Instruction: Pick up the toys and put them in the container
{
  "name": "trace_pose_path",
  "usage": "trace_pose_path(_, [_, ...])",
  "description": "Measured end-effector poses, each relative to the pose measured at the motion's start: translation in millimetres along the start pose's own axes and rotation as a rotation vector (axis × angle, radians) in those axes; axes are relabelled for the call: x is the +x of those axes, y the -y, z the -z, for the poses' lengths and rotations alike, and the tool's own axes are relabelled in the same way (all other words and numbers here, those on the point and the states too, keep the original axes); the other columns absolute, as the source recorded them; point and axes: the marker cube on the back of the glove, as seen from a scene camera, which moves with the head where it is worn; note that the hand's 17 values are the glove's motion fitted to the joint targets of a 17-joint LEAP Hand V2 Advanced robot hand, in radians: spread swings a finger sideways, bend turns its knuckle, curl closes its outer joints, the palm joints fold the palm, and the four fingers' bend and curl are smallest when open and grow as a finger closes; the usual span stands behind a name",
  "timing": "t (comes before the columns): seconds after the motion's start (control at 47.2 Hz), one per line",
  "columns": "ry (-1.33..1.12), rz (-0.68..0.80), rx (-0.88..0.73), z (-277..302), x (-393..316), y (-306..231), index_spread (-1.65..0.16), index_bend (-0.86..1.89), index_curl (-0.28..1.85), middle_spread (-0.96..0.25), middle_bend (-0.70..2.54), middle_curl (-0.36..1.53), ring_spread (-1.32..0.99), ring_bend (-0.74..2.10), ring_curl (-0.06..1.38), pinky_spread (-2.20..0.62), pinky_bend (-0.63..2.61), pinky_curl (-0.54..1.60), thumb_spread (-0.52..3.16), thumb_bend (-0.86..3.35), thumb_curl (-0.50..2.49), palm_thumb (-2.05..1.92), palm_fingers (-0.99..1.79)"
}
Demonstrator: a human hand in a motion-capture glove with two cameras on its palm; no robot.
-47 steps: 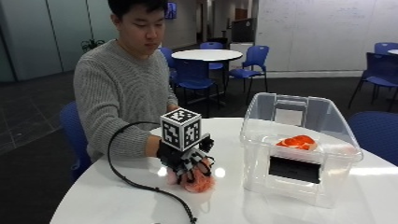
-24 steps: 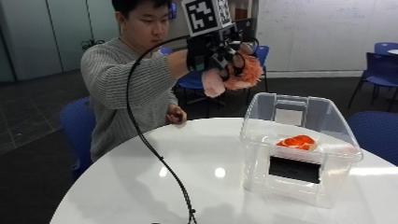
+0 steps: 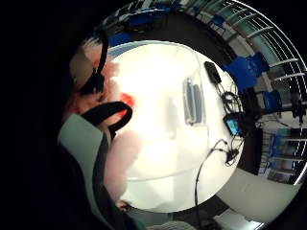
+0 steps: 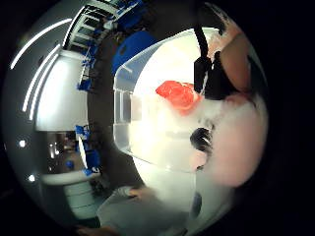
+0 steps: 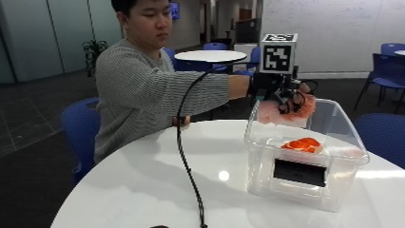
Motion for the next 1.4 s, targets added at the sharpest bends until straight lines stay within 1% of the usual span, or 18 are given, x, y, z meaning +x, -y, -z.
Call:
trace_pose_path(0.106, [-0.002,-0.017,-0.055,-7.9,3.2,1.7,-0.45,0.54,0.87,-0.39,0.21,0.27,-0.51,0.83,0.70,-0.41,1.14,0.44,0.49,0.16,1.17,0.70,0.66])
trace_pose_path(0.17, [0.014,-0.027,-0.105,-11.6,7.4,-0.2,-0.45,0.29,0.82,-0.33,0.18,0.28,-0.46,0.80,0.70,-0.39,1.23,0.47,0.58,0.16,1.18,0.67,0.38])
trace_pose_path(0.191, [0.027,-0.028,-0.121,-12.3,9.0,-1.1,-0.44,0.19,0.80,-0.30,0.15,0.27,-0.42,0.76,0.69,-0.34,1.29,0.49,0.67,0.11,1.17,0.53,0.18])
trace_pose_path(0.233, [0.056,-0.029,-0.142,-13.1,11.9,-3.1,-0.43,0.11,0.77,-0.25,0.17,0.28,-0.34,0.65,0.69,-0.25,1.36,0.52,0.78,0.09,1.13,0.48,-0.07])
trace_pose_path(0.297, [0.086,-0.026,-0.146,-12.5,13.8,-6.2,-0.44,0.07,0.67,-0.20,0.18,0.28,-0.26,0.50,0.63,-0.17,1.37,0.49,0.91,0.04,1.07,0.37,-0.16])
trace_pose_path(0.382, [0.077,-0.008,-0.127,-10.1,14.7,-13.4,-0.44,0.09,0.59,-0.16,0.18,0.28,-0.19,0.39,0.55,-0.09,1.34,0.46,1.05,0.00,1.00,0.29,-0.16])
trace_pose_path(0.445, [0.055,0.020,-0.114,-8.2,15.1,-23.1,-0.44,0.10,0.55,-0.14,0.18,0.29,-0.15,0.35,0.52,-0.05,1.29,0.43,1.13,-0.01,0.95,0.24,-0.17])
trace_pose_path(0.551, [0.039,0.105,-0.102,-3.8,18.9,-57.5,-0.43,0.13,0.51,-0.12,0.17,0.29,-0.10,0.30,0.50,-0.01,1.20,0.40,1.25,-0.01,0.86,0.20,-0.16])
trace_pose_path(0.679, [0.103,0.276,-0.067,5.7,35.5,-145.6,-0.41,0.14,0.47,-0.12,0.19,0.30,-0.06,0.25,0.47,0.02,1.11,0.36,1.36,-0.01,0.76,0.14,-0.14])
trace_pose_path(0.785, [0.129,0.374,0.040,0.0,56.4,-247.7,-0.40,0.15,0.45,-0.13,0.23,0.32,-0.04,0.20,0.46,0.04,1.01,0.33,1.41,-0.01,0.68,0.10,-0.10])
trace_pose_path(0.827, [0.117,0.376,0.087,-5.6,63.7,-281.6,-0.40,0.16,0.45,-0.14,0.23,0.33,-0.04,0.20,0.45,0.04,0.99,0.32,1.43,-0.01,0.66,0.10,-0.08])
trace_pose_path(0.869, [0.087,0.345,0.136,-13.7,67.7,-312.1,-0.40,0.18,0.45,-0.14,0.24,0.33,-0.04,0.19,0.45,0.05,0.96,0.31,1.44,-0.01,0.63,0.09,-0.05])
trace_pose_path(0.954, [0.032,0.306,0.181,-27.3,73.6,-357.9,-0.41,0.20,0.45,-0.14,0.23,0.34,-0.04,0.19,0.44,0.05,0.92,0.30,1.47,0.00,0.59,0.09,-0.01])
trace_pose_path(1.081, [0.033,0.348,0.163,-47.1,70.0,-397.7,-0.41,0.20,0.45,-0.15,0.23,0.34,-0.04,0.19,0.43,0.06,0.87,0.29,1.49,0.00,0.54,0.08,0.01])
trace_pose_path(1.166, [0.032,0.409,0.138,-70.2,62.6,-419.3,-0.41,0.19,0.45,-0.15,0.22,0.35,-0.04,0.19,0.43,0.06,0.86,0.29,1.50,0.00,0.52,0.09,0.01])
trace_pose_path(1.251, [0.034,0.437,0.121,-99.9,50.5,-448.8,-0.42,0.19,0.45,-0.15,0.21,0.35,-0.05,0.19,0.42,0.06,0.86,0.29,1.50,0.00,0.49,0.09,0.02])
trace_pose_path(1.315, [0.022,0.429,0.127,-123.5,44.9,-470.6,-0.41,0.20,0.45,-0.15,0.21,0.35,-0.05,0.19,0.42,0.06,0.84,0.29,1.51,0.00,0.48,0.09,0.02])
trace_pose_path(1.399, [0.024,0.370,0.111,-159.4,40.1,-497.8,-0.42,0.21,0.46,-0.16,0.21,0.36,-0.06,0.18,0.41,0.06,0.81,0.28,1.52,0.00,0.46,0.10,0.02])
